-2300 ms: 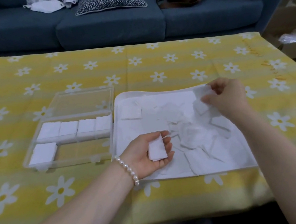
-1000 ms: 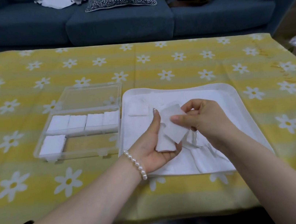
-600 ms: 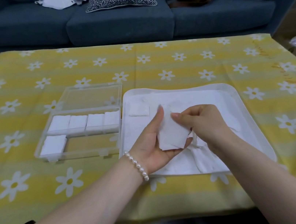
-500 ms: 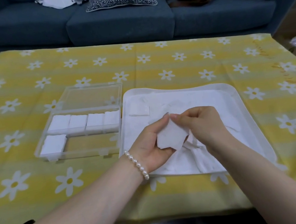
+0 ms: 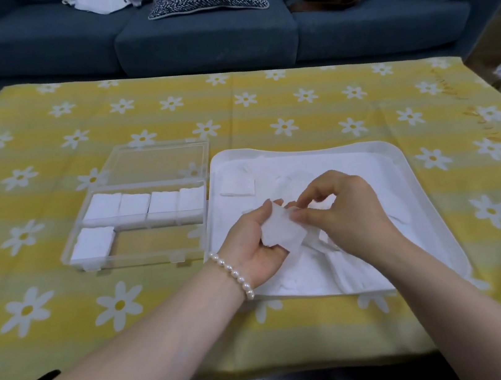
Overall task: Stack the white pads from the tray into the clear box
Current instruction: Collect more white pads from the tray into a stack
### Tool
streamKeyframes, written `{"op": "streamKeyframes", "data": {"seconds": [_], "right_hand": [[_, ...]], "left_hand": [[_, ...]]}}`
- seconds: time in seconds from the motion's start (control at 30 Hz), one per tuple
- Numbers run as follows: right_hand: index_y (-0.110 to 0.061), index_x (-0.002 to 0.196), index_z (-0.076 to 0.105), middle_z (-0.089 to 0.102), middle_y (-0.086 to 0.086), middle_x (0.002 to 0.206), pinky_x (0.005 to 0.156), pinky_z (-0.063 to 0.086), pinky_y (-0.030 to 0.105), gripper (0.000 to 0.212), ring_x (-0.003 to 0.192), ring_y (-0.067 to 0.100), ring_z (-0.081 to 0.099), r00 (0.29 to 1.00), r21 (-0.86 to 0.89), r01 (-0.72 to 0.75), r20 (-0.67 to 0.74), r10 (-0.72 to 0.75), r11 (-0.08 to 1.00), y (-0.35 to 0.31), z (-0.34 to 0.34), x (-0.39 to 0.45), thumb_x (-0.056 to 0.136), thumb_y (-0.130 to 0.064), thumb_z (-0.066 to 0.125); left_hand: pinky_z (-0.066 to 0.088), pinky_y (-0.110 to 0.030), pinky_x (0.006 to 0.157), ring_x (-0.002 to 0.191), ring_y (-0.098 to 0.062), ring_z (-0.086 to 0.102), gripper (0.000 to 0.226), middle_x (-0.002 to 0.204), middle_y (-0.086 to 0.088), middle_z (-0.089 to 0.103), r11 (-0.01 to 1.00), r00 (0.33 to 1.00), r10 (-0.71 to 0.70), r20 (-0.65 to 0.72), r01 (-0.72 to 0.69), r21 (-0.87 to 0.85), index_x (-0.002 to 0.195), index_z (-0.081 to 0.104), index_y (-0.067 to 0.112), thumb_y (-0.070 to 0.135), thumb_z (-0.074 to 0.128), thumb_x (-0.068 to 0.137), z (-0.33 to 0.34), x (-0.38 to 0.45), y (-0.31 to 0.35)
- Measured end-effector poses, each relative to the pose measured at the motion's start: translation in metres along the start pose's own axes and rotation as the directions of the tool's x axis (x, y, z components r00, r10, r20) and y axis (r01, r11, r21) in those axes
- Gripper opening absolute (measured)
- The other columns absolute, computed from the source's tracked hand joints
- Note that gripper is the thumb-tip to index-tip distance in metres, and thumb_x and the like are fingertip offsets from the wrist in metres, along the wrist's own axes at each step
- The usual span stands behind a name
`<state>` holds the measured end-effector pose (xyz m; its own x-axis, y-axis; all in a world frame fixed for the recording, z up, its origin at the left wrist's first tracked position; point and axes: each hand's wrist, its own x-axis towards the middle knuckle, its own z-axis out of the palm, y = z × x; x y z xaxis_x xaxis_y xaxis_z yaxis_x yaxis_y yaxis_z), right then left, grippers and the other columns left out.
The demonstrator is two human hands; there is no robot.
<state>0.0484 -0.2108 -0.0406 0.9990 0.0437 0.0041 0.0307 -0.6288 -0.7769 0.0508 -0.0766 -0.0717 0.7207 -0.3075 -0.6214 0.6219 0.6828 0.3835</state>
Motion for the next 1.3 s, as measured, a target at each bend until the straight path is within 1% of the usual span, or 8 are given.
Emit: {"op": "streamKeyframes", "data": {"seconds": [0.23,0.47,0.63,0.73,0.87,1.0,1.17,1.3], "right_hand": [[-0.009,0.065,0.071,0.067,-0.001,0.058,0.052,0.044,0.013,0.015,0.052,0.005,0.057,0.957,0.417,-0.088,0.288,-0.039,0.905,-0.011,-0.027,0.001,0.069,0.005,0.075],[-0.023,0.062,0.070,0.060,-0.015,0.050,0.048,0.039,0.012,0.021,0.047,0.001,0.047,0.959,0.126,-0.013,0.281,-0.023,0.992,-0.004,-0.015,0.003,0.071,-0.006,0.078],[-0.034,0.080,0.068,0.061,-0.010,0.086,0.062,0.038,0.010,0.017,0.075,0.001,0.050,0.976,-0.012,0.109,0.191,-0.105,0.994,0.004,-0.013,0.006,0.071,-0.024,0.079],[-0.041,0.121,0.053,0.052,-0.013,0.116,0.080,0.037,0.007,0.067,0.108,0.001,0.047,0.956,-0.011,0.153,0.255,-0.145,0.988,0.000,-0.016,0.002,0.061,-0.037,0.083],[-0.041,0.147,0.009,0.038,-0.010,0.141,0.102,0.039,0.030,0.121,0.127,0.010,0.034,0.877,-0.296,0.271,0.468,-0.109,0.916,-0.004,-0.017,-0.009,0.053,-0.047,0.085],[-0.033,0.149,0.001,0.055,-0.001,0.126,0.093,0.039,0.028,0.114,0.119,0.018,0.048,0.873,-0.410,0.400,0.444,-0.204,0.820,0.000,-0.007,-0.010,0.065,-0.047,0.077],[-0.036,0.148,0.004,0.058,-0.002,0.094,0.074,0.036,0.025,0.107,0.091,0.017,0.052,0.895,-0.361,0.327,0.415,-0.163,0.873,-0.003,-0.005,-0.011,0.065,-0.056,0.068],[-0.034,0.148,0.008,0.057,-0.010,0.088,0.073,0.036,0.021,0.102,0.080,0.008,0.048,0.882,-0.338,0.352,0.431,-0.189,0.873,-0.003,-0.005,-0.011,0.067,-0.046,0.069]], "left_hand": [[0.048,-0.029,0.061,0.055,-0.022,0.059,0.071,0.070,-0.008,0.065,0.950,0.986,-0.146,0.079,0.118,0.290,0.088,0.068,0.013,0.078,0.040,0.077,0.001,-0.005,-0.006],[0.050,-0.035,0.069,0.067,-0.029,0.065,0.088,0.078,-0.014,0.066,0.923,0.958,-0.234,0.164,0.166,0.347,0.087,0.071,0.012,0.085,0.026,0.074,-0.001,-0.007,-0.011],[0.045,-0.030,0.065,0.066,-0.025,0.063,0.077,0.077,-0.011,0.066,0.915,0.958,-0.227,0.177,0.148,0.374,0.088,0.068,0.013,0.080,0.034,0.077,0.001,-0.009,-0.009],[0.043,-0.034,0.071,0.068,-0.024,0.062,0.071,0.077,-0.006,0.066,0.924,0.959,-0.215,0.185,0.138,0.357,0.090,0.070,0.013,0.077,0.039,0.079,0.000,-0.009,-0.009],[0.043,-0.034,0.073,0.088,-0.026,0.059,0.079,0.092,-0.009,0.064,0.945,0.961,-0.207,0.184,0.147,0.293,0.093,0.073,0.008,0.079,0.044,0.074,0.000,-0.006,-0.007],[0.050,-0.036,0.080,0.098,-0.025,0.064,0.084,0.105,-0.007,0.066,0.942,0.964,-0.189,0.189,0.125,0.310,0.106,0.069,0.014,0.083,0.041,0.067,0.001,-0.004,-0.009],[0.038,-0.046,0.107,0.117,-0.025,0.058,0.092,0.126,-0.011,0.061,0.945,0.954,-0.159,0.253,0.073,0.320,0.124,0.061,0.012,0.079,0.049,0.063,0.000,-0.003,-0.010],[0.038,-0.036,0.098,0.112,-0.024,0.047,0.069,0.111,-0.008,0.057,0.953,0.961,-0.104,0.256,0.023,0.301,0.101,0.070,0.016,0.073,0.051,0.067,-0.003,0.001,-0.012]]}}
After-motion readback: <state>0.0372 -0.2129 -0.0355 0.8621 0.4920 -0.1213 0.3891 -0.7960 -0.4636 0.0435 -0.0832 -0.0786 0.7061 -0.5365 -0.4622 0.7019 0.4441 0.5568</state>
